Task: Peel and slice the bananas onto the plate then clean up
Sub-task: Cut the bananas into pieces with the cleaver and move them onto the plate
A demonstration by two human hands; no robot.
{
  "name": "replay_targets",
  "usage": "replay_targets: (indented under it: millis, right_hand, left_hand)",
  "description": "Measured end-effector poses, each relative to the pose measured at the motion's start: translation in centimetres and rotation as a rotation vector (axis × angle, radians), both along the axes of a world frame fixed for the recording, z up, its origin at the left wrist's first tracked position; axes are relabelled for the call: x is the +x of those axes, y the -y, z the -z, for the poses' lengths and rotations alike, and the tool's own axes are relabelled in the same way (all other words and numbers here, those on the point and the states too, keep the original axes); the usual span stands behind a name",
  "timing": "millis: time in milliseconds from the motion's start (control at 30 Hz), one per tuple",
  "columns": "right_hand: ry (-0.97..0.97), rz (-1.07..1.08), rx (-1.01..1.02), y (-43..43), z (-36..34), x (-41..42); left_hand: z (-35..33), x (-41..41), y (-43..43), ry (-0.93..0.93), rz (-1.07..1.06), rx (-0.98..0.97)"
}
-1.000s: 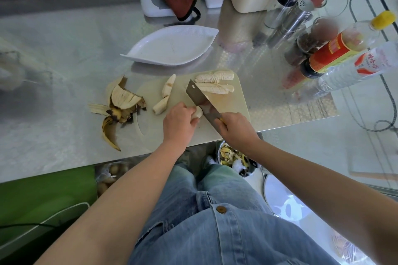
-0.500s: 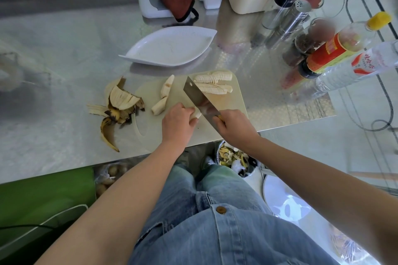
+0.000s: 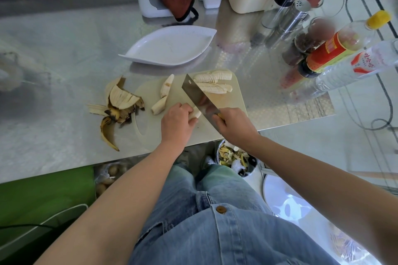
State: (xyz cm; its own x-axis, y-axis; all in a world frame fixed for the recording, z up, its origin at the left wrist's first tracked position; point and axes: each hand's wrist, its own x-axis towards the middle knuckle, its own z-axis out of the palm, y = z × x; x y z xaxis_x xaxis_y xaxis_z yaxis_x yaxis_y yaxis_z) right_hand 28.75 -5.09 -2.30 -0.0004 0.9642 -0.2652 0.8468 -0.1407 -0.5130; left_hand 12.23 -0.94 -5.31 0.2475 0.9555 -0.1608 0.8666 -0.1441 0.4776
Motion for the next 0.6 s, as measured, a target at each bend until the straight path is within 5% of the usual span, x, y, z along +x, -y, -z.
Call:
replay_targets:
  millis: [600]
  right_hand:
    - [-0.015,0.018,-0.009,0.2,-0.5,0.0]
  left_hand:
    - [0.1,0.0,-0.1,0.017,0.006,-0.002]
